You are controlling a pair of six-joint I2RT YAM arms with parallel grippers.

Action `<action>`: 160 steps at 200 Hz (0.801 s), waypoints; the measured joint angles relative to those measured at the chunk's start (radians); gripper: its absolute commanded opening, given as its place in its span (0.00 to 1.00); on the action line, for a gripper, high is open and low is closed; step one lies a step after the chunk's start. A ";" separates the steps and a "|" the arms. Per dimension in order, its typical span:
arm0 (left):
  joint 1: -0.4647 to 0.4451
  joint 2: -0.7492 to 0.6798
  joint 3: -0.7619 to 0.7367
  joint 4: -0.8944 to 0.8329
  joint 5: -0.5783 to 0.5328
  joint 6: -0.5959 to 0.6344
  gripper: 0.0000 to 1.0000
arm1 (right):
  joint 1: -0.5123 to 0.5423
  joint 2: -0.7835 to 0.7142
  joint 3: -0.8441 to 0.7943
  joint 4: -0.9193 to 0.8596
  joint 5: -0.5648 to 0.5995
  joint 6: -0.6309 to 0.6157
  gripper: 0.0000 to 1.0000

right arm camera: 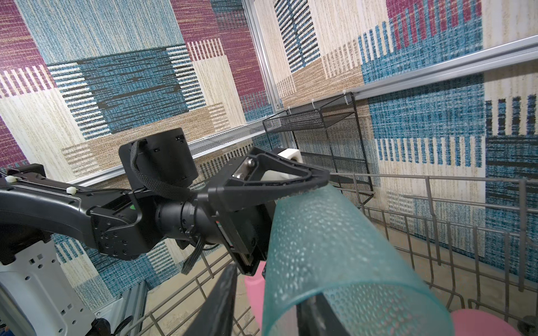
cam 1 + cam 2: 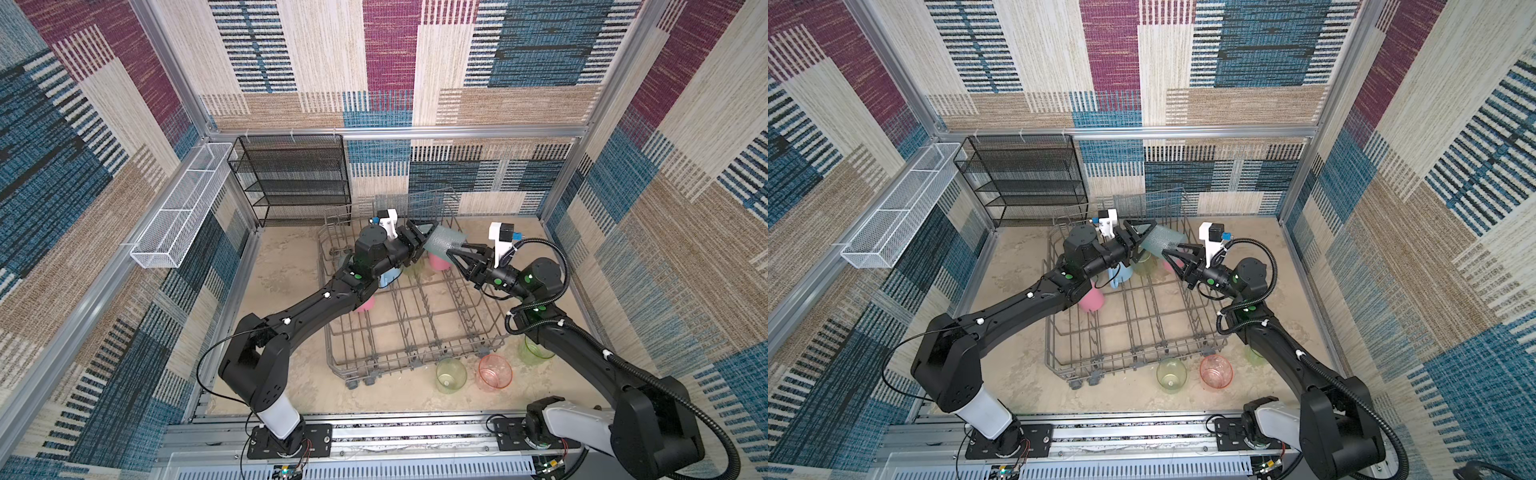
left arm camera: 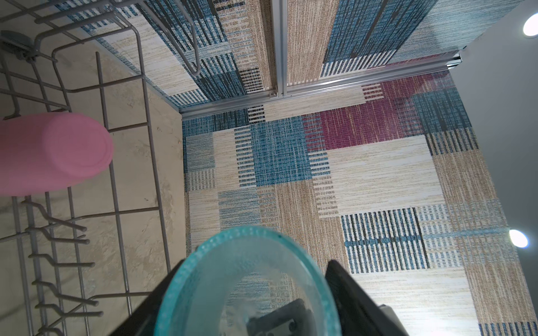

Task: Load the cups into the dish rack
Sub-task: 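Open the right gripper and draw it back while the left gripper holds the tumbler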

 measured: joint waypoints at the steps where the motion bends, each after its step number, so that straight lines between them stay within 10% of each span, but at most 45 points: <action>1: 0.000 0.000 0.000 0.000 0.000 0.001 0.72 | 0.000 0.000 0.000 0.000 0.000 0.000 0.42; 160: 0.093 -0.198 -0.069 -0.376 -0.249 0.430 0.70 | 0.000 0.057 0.042 -0.156 0.154 -0.038 0.57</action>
